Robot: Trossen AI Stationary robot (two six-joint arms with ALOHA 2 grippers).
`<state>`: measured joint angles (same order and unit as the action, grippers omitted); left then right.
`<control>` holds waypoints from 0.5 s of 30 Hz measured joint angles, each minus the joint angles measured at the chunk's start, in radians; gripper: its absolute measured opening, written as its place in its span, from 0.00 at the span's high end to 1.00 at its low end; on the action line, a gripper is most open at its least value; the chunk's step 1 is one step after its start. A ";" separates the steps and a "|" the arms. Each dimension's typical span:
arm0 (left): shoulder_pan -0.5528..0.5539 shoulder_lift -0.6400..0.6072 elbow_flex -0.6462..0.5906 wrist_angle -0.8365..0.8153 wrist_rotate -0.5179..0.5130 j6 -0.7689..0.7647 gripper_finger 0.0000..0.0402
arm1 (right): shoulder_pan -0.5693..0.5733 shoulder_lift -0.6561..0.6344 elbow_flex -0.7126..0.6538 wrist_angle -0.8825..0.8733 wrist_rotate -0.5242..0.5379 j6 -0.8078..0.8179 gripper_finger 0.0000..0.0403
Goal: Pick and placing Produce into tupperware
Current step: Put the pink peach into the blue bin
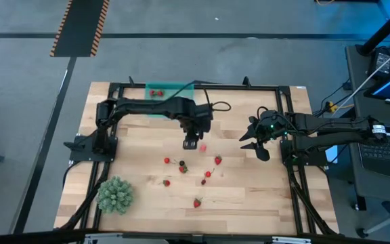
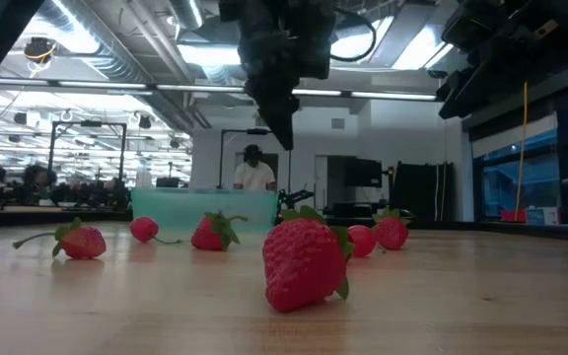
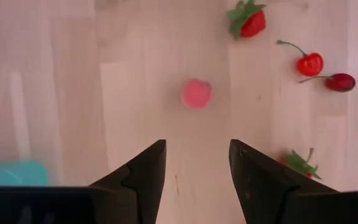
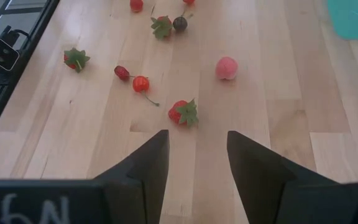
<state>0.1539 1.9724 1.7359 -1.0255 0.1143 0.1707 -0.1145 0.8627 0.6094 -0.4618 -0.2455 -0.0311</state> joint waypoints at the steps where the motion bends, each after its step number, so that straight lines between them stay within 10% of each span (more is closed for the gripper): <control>1: -0.002 0.000 0.000 -0.010 0.000 -0.002 0.58 | 0.000 0.000 0.000 0.000 0.000 0.000 0.59; 15: -0.007 0.000 -0.001 0.016 -0.024 -0.133 0.54 | 0.000 0.000 -0.001 -0.016 -0.001 0.078 0.59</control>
<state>0.1471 1.9723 1.7348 -1.0098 0.0898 0.0380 -0.1143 0.8627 0.6086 -0.4774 -0.2462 0.0471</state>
